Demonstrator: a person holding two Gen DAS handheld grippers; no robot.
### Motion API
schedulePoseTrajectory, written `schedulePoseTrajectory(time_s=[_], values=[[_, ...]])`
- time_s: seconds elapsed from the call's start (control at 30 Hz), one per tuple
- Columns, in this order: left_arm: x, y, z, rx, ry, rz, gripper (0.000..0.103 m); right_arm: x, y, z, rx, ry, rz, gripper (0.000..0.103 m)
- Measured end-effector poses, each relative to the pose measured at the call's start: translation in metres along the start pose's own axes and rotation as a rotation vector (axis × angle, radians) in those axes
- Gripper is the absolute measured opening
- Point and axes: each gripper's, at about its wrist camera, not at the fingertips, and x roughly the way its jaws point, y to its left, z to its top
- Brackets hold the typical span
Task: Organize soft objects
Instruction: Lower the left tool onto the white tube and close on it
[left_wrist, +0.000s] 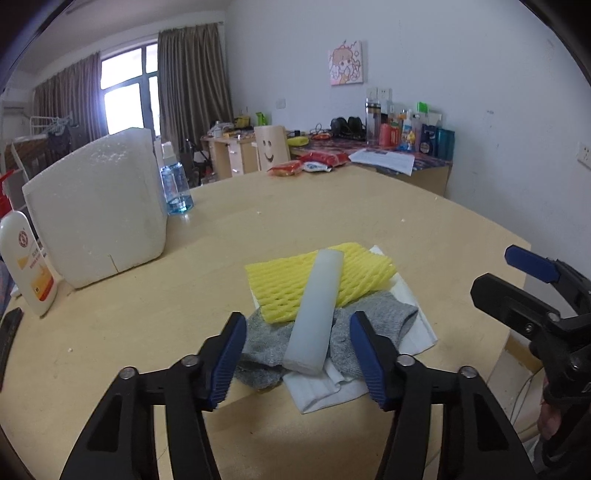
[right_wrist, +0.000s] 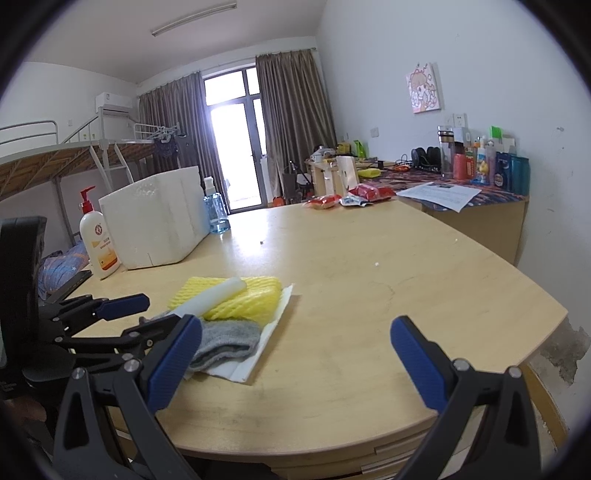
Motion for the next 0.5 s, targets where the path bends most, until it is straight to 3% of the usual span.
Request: schedulePoseTrajectory(time_s=[0.13, 0.37, 0.5], values=[[0.008, -0.002, -0.002, 0.004, 0.036, 0.002, 0.04, 0.003, 0.002, -0.001, -0.004, 0.007, 0.005, 0.103], [0.013, 0.0, -0.008, -0.001, 0.066, 0.006, 0.037, 0.005, 0.002, -0.002, -0.005, 0.015, 0.012, 0.103], [0.013, -0.001, -0.008, 0.0, 0.066, -0.004, 0.025, 0.006, 0.002, -0.002, -0.004, 0.021, 0.012, 0.103]])
